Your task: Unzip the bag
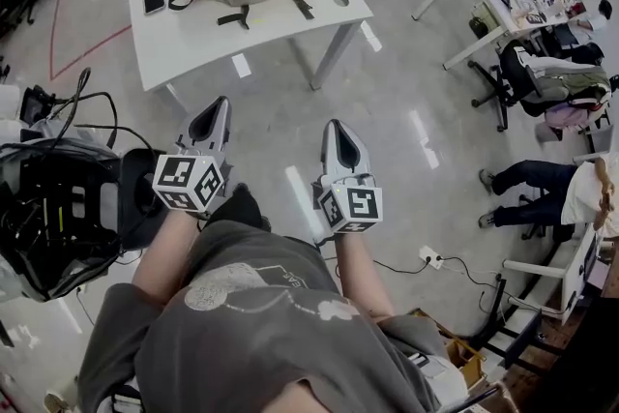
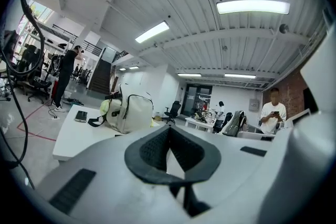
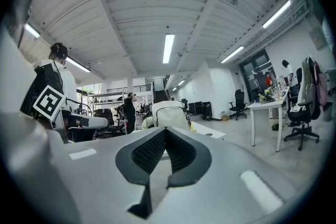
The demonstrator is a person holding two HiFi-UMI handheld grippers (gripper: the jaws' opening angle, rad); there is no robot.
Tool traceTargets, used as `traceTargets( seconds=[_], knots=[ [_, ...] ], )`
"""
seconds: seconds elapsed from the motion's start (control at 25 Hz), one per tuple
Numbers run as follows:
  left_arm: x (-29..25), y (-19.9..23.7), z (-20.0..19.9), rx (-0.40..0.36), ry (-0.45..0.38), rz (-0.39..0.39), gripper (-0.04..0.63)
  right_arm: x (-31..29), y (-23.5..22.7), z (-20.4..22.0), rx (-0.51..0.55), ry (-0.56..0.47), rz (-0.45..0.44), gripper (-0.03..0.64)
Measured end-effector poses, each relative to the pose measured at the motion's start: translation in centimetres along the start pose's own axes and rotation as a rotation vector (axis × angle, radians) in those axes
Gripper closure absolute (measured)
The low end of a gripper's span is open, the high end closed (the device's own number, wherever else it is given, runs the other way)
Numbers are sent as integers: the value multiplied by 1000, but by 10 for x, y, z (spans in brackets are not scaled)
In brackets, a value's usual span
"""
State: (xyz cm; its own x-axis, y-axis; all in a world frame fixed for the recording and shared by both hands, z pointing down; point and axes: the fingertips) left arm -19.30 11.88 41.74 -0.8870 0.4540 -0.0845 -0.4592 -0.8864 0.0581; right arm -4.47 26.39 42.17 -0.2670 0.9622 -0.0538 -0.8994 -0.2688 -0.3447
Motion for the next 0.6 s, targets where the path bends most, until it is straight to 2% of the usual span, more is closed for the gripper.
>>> traceTargets(
  seconds=[0.28, 0.6],
  knots=[
    [-42, 5, 0, 12, -2, -10, 591, -32, -25, -2, -2, 26, -4, 617],
    [-124, 46, -1, 53, 3, -24, 589, -120, -57, -19, 15, 53, -10, 617]
  ],
)
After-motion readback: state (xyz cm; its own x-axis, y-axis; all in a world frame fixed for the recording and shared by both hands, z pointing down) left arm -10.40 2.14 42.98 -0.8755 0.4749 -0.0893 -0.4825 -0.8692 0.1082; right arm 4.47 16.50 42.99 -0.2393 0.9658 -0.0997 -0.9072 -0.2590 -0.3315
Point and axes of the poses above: the fingertips, and each gripper's own axes: x backward along the fingers, y to its left, z out of its underside, and after that the axes turned 12 degrees about -x, right-handed
